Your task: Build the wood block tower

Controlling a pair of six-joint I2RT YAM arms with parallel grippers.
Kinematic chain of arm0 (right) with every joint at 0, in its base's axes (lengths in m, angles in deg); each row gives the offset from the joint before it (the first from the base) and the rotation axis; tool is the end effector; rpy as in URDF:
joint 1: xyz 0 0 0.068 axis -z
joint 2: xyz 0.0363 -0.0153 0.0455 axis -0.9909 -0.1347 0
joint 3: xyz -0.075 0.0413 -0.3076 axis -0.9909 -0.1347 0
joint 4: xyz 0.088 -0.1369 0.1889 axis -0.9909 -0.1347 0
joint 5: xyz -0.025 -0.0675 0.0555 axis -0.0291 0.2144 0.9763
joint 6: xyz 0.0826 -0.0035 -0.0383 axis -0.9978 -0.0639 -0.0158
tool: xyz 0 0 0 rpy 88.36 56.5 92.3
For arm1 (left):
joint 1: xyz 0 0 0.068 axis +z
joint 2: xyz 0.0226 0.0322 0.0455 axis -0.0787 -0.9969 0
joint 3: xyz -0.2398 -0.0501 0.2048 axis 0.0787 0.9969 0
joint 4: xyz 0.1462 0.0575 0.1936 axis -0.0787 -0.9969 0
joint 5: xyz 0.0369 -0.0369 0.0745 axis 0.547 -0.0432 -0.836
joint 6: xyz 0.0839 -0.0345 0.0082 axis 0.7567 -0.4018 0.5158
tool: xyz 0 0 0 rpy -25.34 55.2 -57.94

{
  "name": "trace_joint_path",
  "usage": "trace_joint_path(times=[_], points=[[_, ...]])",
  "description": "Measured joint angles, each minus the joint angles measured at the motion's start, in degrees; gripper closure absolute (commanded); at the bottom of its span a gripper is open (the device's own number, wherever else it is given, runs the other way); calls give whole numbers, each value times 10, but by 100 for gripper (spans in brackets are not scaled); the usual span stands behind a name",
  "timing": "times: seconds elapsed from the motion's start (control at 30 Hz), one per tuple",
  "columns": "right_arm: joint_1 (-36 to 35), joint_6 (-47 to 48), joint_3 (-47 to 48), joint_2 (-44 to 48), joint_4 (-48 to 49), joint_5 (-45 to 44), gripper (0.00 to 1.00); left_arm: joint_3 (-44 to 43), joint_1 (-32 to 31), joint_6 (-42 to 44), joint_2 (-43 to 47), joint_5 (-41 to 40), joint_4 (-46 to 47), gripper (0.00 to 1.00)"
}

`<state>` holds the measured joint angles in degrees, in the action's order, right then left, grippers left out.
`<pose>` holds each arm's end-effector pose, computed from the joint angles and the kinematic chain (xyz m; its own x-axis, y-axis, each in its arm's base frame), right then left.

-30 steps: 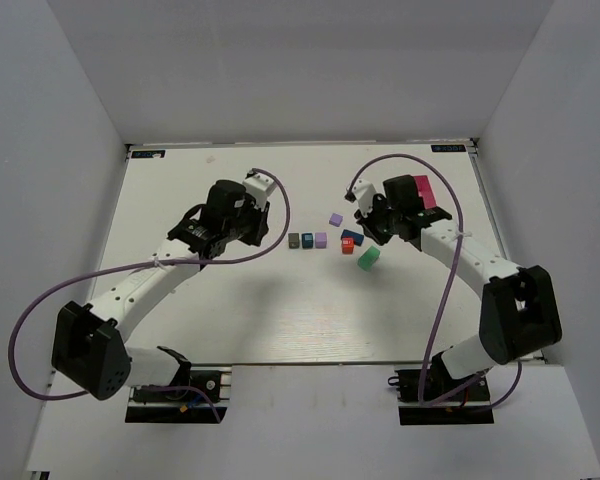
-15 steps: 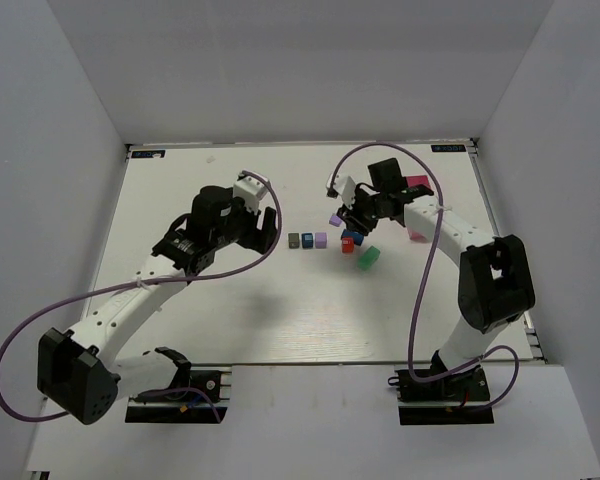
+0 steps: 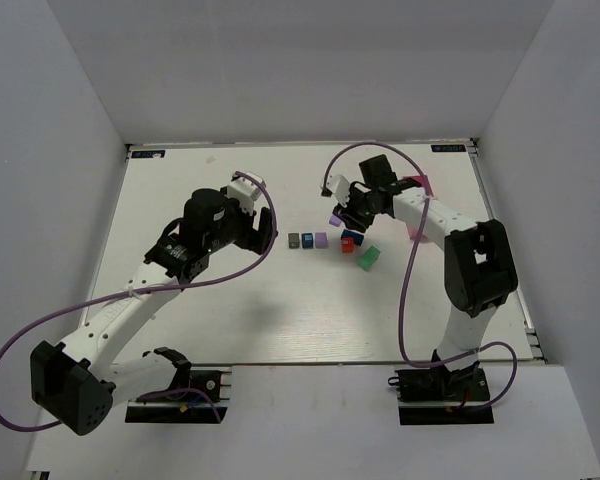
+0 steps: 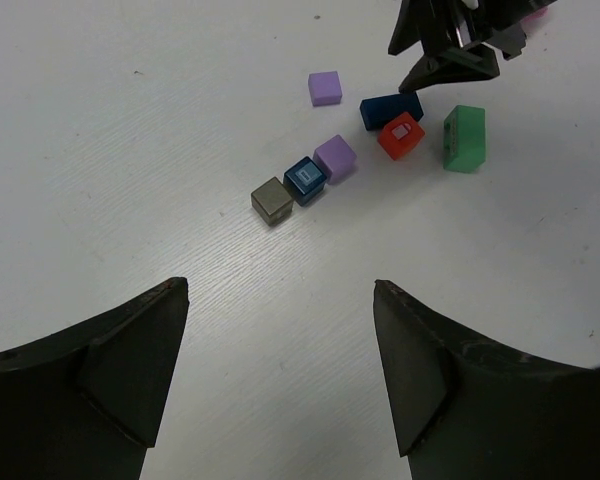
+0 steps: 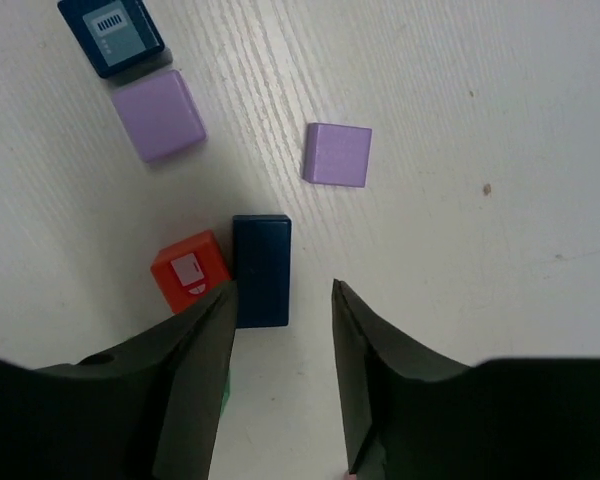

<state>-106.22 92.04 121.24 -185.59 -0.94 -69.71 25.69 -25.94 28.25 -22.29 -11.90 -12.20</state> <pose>0.3810 0.1941 0.2420 -0.1132 -0.8077 -0.5786 -0.9013 0.3286 -0.2823 0.2154 -0.1398 0.3468 -0.3999 0.2165 -0.8906 0.6029 0.7940 -0.0777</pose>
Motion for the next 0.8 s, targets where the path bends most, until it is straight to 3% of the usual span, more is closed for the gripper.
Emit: trace_joint_path(times=[0.17,0.57,0.8], points=[[0,-28,21,-14,4,-10,30,0,0,0,0,0,0,14],[0,-39,155,-140,-14,-16,31,8,0,0,0,-6,4,13],[-1,-35,188,-173,-43,-16,31,8,0,0,0,-5,4,13]])
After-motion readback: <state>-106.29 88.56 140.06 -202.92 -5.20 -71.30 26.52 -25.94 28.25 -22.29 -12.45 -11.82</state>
